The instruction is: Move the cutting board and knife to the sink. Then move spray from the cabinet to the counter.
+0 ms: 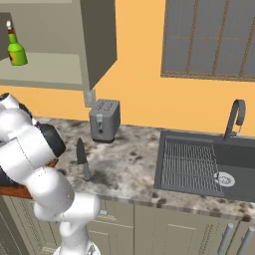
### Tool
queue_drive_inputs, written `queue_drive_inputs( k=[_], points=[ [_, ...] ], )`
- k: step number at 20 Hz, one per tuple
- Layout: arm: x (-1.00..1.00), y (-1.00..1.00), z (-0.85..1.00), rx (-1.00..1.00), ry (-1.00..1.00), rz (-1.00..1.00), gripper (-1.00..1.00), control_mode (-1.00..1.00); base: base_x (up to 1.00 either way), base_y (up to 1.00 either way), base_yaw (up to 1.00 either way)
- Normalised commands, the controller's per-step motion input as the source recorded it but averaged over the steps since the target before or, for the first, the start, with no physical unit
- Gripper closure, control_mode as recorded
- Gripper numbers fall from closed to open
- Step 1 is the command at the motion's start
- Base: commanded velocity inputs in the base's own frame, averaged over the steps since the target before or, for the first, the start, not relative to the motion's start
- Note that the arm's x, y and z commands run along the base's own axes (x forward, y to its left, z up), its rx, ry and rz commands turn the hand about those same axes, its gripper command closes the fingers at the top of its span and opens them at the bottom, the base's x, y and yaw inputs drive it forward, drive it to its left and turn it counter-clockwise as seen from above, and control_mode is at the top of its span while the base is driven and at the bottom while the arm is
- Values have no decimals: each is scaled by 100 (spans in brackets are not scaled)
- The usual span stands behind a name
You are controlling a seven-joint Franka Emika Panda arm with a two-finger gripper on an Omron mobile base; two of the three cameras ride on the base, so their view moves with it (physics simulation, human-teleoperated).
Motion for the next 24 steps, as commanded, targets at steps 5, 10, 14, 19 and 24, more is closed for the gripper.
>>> queue_drive_inputs(
  k=[5,10,14,19,24],
  points=[
    [-69,-63,70,5,1,17,-100,-100,0,0,0],
    [-95,-45,50,2,9,33,-100,-100,0,0,0],
    [-100,-21,31,0,6,42,-100,-100,0,0,0],
    [-100,-8,24,-1,0,43,-100,-100,0,0,0],
    [-100,0,28,-8,-3,40,-100,-100,0,0,0]
  ],
)
